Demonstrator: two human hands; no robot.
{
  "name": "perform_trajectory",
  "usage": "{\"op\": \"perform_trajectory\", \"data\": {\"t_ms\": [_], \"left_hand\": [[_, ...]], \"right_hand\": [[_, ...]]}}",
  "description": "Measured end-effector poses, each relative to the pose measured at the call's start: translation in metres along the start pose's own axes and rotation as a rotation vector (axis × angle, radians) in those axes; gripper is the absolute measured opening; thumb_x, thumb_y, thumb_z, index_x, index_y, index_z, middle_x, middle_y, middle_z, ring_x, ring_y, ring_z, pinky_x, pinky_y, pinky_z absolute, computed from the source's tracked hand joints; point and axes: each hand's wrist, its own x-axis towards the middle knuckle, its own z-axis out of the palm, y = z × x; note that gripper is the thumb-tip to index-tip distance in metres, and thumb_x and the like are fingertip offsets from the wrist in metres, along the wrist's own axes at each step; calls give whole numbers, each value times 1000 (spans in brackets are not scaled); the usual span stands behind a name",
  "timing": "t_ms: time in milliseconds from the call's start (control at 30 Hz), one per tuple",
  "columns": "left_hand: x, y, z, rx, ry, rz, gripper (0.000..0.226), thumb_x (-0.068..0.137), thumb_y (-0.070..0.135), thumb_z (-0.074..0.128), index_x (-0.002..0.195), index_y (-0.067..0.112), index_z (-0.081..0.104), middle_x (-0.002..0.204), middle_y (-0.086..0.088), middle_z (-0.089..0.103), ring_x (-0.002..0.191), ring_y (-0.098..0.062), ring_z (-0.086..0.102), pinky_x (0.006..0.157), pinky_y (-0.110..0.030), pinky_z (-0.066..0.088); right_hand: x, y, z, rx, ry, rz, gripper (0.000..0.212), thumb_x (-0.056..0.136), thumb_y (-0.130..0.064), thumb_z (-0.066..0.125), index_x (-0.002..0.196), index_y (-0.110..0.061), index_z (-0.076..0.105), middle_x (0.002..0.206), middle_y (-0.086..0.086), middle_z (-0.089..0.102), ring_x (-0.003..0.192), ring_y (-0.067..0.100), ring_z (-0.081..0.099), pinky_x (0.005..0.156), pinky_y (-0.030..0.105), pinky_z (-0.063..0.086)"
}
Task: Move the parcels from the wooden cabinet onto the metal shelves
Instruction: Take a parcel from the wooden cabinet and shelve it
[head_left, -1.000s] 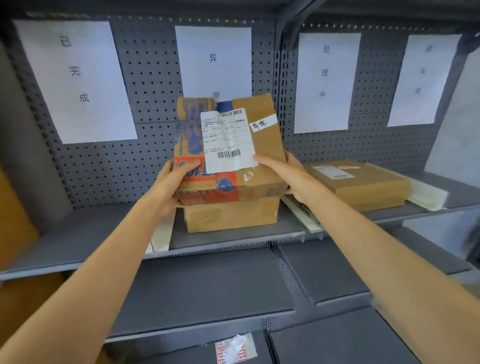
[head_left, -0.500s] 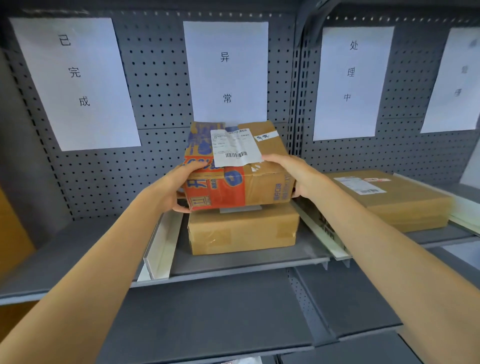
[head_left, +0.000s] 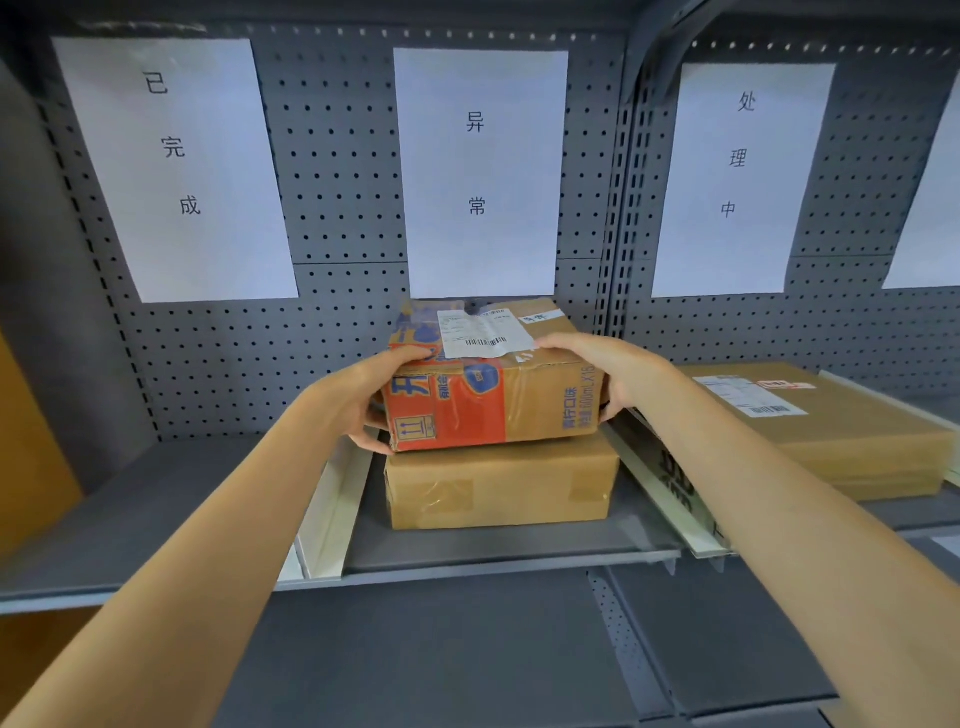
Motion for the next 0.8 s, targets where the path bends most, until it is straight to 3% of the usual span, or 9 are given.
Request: {"op": "perform_trajectory", "data": {"t_ms": [200, 433, 633, 800], "left_hand": [[5, -1, 6, 20, 33, -18, 46, 77, 59, 65, 94, 17, 56, 98, -10, 61, 81, -25, 59, 65, -39, 48], [8, -2, 9, 13, 47, -11, 57, 77, 63, 63, 110, 17, 55, 105, -12, 61, 93, -28, 59, 78, -42, 49], [3, -1, 14, 16, 65, 8, 44, 82, 61, 58, 90, 17, 54, 89, -8, 61, 78, -23, 58, 81, -40, 49], [-1, -1, 18, 10, 88, 13, 43, 84, 60, 55, 87, 18, 54, 87, -7, 62, 76, -21, 59, 83, -38, 49]], "right_hand": [[11, 8, 1, -10, -39, 8, 52, 80, -44, 71, 121, -16, 54, 108, 12, 66, 104, 28, 60, 100, 52, 43], [15, 8, 2, -9, -37, -10, 57, 78, -46, 73, 123, -16, 53, 108, 12, 66, 105, 28, 59, 100, 53, 43], [16, 9, 1, -22, -5, -17, 58, 79, -45, 72, 123, -14, 51, 103, 12, 65, 102, 27, 58, 99, 51, 43], [16, 6, 1, -35, 44, -57, 65, 78, -40, 74, 128, -10, 47, 103, 12, 65, 86, 22, 60, 77, 43, 47]]}}
